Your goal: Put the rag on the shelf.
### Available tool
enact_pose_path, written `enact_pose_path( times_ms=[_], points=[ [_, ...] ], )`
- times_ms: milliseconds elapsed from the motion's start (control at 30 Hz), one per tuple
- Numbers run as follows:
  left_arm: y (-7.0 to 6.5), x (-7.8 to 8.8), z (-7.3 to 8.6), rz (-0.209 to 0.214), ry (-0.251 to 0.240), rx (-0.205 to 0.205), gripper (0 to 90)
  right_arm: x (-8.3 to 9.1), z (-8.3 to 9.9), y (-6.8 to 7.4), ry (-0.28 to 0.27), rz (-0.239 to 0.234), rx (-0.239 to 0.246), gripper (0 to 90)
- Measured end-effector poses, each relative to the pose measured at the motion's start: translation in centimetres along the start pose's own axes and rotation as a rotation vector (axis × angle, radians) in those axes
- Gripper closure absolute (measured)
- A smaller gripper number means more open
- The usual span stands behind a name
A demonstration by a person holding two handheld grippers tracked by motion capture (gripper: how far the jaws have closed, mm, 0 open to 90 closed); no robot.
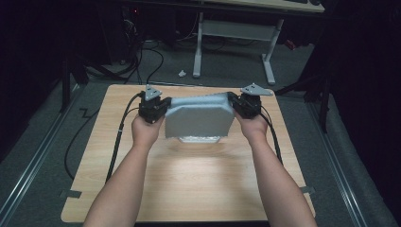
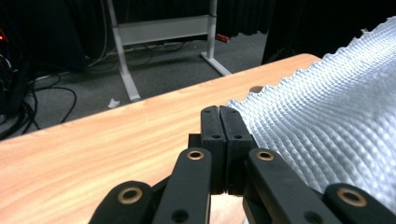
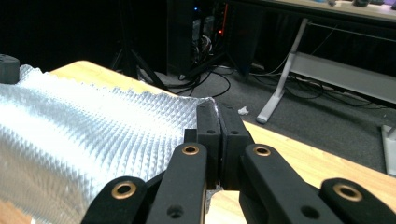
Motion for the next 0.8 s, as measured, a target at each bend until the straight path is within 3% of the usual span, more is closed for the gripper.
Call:
enact_pose_path(
  times_ms=[133, 367, 533, 800],
  points=[
    [-0.4, -0.2, 1.0, 0.020, 0.025, -0.010, 89.3, 0.1, 0.7, 0.1, 0.000, -0.013, -0.013, 90.0],
    [-0.8, -0.2, 2.2, 0.047, 0.027, 0.000, 89.3, 0.3, 2.3, 0.1, 0.011, -0.026, -0.025, 90.0],
    [-1.0, -0.4, 3.0, 0.057, 0.043, -0.002, 89.3, 0.1, 3.5, 0.5, 0.036, -0.034, -0.015, 90.0],
    [-1.3, -0.5, 4.3, 0.077, 0.064, 0.009, 89.3, -0.1, 4.2, 0.9, 0.045, -0.041, -0.016, 90.0]
  ],
)
Point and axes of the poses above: each handheld gripper's, and its own axes: x roughly backward along the jaws, z roughly out of its underside, y roughly to its left, the point moved 6 cm from there along -x, roughly forward along the jaws, and after that the axes turned 2 degrees about y, right-handed, at the moved point
